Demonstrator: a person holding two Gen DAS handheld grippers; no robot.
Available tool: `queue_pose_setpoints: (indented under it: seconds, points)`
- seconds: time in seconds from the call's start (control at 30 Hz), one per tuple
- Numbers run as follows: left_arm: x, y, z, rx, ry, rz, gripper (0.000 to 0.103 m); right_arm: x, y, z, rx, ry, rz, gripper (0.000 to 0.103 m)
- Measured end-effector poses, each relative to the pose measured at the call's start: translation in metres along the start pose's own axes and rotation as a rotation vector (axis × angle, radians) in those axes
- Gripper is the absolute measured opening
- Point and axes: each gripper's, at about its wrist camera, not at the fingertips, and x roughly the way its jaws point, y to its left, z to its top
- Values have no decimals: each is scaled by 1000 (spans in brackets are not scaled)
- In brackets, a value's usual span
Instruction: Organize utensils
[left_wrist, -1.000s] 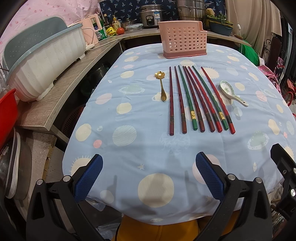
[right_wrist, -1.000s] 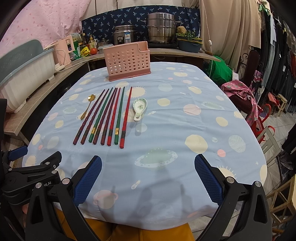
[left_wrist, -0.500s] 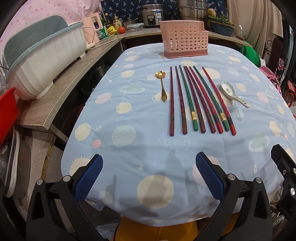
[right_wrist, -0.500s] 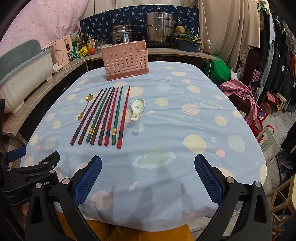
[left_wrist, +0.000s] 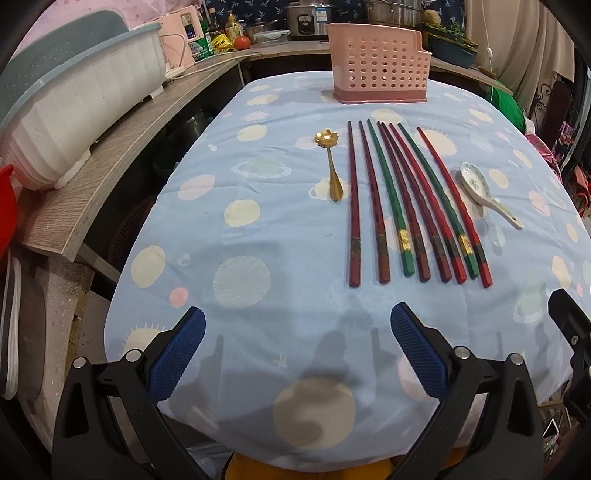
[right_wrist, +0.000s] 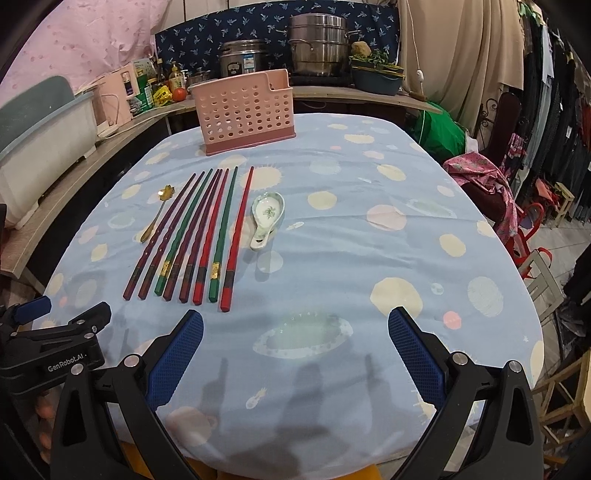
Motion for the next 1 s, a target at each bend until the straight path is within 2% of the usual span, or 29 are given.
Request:
queue_pose_setpoints:
  seconds: [0.17,0.27,0.43,0.57,0.63,0.7,0.8,0.87,1.0]
  points:
    - [13,11,23,-39,-33,-2,96,18,-3,19,22,3,32,91]
    - [24,20,38,-72,-41,-2,96,33,-5,31,40,20,56,79]
    - [43,31,63,-143,-41,-51,94,58,-6,51,77,39,112,63]
    - [54,31,76,-140,-34,-57,86,76,-4,62,90,53,134,47]
    - [58,29,80,-137,-30,-66,85,84,-3,65,95,66,140,41]
    - [61,25,83,-129,-29,-72,84,91,-3,64,100,84,149,31]
    - [68,22,87,-124,-22,-87,81,98,-3,61,105,106,166,21]
    - [72,20,89,-124,-13,-94,76,102,-2,59,100,117,172,17]
    - [80,18,89,-122,2,-100,72,106,0,54,99,130,181,16]
